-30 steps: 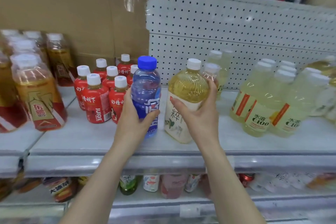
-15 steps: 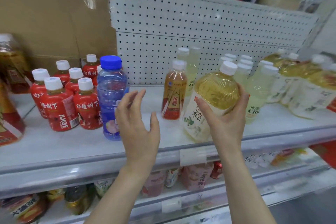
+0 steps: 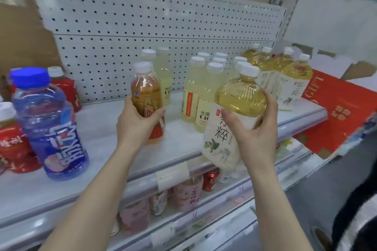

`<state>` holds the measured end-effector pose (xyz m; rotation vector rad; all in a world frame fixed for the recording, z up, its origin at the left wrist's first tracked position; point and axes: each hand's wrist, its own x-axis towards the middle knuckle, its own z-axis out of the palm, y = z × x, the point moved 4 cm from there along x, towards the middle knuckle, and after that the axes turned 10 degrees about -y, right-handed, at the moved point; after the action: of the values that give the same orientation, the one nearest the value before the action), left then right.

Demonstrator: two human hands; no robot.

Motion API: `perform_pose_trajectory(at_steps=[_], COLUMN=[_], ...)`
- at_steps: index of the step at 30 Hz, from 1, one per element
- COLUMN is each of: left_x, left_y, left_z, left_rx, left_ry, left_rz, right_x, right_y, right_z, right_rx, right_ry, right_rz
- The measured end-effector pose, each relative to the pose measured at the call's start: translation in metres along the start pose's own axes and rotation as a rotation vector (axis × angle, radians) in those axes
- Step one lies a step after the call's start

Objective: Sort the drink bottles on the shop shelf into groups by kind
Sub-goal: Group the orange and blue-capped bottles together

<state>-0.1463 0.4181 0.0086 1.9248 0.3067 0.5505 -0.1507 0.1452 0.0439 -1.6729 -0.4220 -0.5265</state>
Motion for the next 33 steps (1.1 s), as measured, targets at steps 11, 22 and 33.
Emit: perform_pose_trajectory(at_steps=[11, 22, 33], left_x=[-0.028, -0.031, -0.04], left_y=[0.068, 0.057, 0.046], left_z=[0.073, 0.098, 0.087], left_rx=[-0.394, -0.324, -0.311], left_ry=[-0.096, 0.054, 0.085], left_rz=[0.043, -0.015, -0.064], right_x=[0.106, 0.209, 0.222], right_y=[0.072, 0.169, 0.174], right_z=[-0.115, -0.099, -0.081], right_rx=[-0.061, -0.071, -0.393], right_ry=[0.099, -0.121, -0.077], right_rz=[0.031, 0.038, 0.099])
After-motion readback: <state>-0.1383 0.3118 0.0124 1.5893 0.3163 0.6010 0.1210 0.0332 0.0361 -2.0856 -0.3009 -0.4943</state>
